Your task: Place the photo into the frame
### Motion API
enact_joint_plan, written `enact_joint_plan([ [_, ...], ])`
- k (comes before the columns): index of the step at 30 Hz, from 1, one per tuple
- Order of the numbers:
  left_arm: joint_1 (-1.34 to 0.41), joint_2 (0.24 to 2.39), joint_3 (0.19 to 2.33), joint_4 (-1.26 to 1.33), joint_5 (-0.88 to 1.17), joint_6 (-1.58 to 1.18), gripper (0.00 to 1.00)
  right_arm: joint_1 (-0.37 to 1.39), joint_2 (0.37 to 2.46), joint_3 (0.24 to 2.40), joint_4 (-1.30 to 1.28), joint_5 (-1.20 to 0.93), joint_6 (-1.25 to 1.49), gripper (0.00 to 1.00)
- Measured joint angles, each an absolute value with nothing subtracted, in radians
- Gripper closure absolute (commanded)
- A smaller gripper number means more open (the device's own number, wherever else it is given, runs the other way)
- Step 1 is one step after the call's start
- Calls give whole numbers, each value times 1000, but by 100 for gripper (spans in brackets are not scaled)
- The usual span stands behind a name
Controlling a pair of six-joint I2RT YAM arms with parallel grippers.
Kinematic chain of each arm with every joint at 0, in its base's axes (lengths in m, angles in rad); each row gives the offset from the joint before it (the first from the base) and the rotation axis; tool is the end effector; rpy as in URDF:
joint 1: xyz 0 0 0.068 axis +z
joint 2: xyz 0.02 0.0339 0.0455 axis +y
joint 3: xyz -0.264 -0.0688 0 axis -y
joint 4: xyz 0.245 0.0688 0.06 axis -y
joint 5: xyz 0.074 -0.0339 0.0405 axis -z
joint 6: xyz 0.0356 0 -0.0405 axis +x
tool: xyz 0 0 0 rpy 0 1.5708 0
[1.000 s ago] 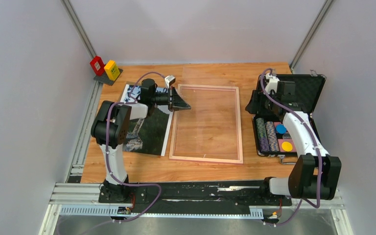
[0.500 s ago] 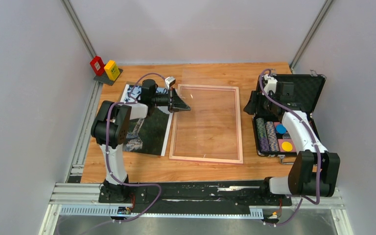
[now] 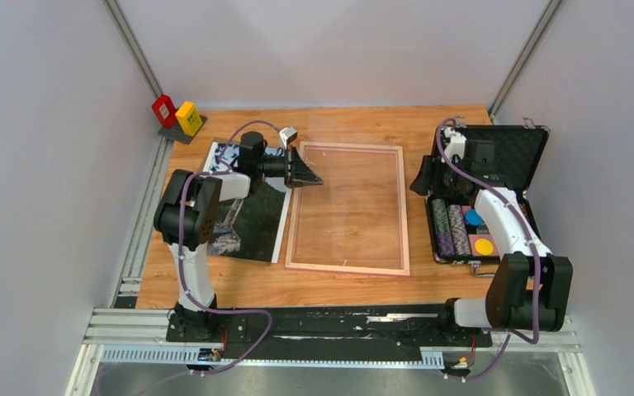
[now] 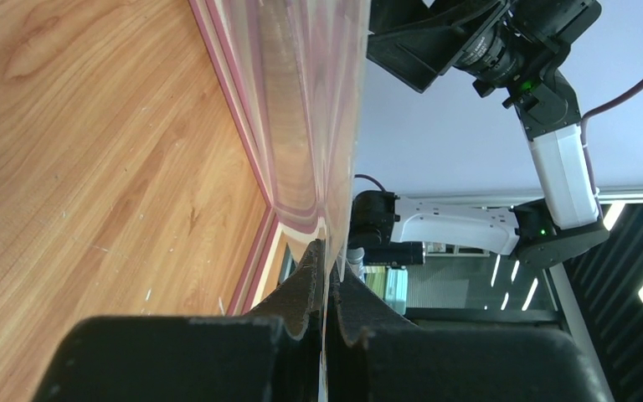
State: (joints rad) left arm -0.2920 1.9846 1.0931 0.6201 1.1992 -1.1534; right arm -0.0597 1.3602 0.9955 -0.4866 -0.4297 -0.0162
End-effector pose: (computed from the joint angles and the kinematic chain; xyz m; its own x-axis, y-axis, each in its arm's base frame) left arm 0.3836 -0.1499 0.1790 -0.9855 -0.0504 -0.1622 0.1562 0.1068 -0.9819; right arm 0.2856 -0.0022 0.2603 -0.7471 0.0299 -0.6640 -0.2319 0.9245 0.3026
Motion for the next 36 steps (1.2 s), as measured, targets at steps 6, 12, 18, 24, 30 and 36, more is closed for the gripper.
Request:
enact_joint_plan([
  [6, -295, 1985, 1093, 614, 1199, -1145, 100, -60, 1361, 995, -479, -433, -16, 34],
  [12, -296, 1993, 1106, 601, 1200, -1130, 100, -60, 1361, 995, -473, -437, -16, 34],
  [18, -296, 2001, 1122, 572, 1200, -1098, 100, -60, 1371, 995, -473, -439, -16, 34],
  [24, -297, 2001, 1142, 514, 1200, -1047, 100, -60, 1374, 995, -473, -440, -16, 35],
  [30, -297, 2014, 1174, 449, 1200, -991, 100, -53, 1395, 995, -473, -439, -16, 36],
  [36, -299, 2017, 1210, 357, 1198, -919, 100, -35, 1428, 995, -473, -436, -16, 37],
])
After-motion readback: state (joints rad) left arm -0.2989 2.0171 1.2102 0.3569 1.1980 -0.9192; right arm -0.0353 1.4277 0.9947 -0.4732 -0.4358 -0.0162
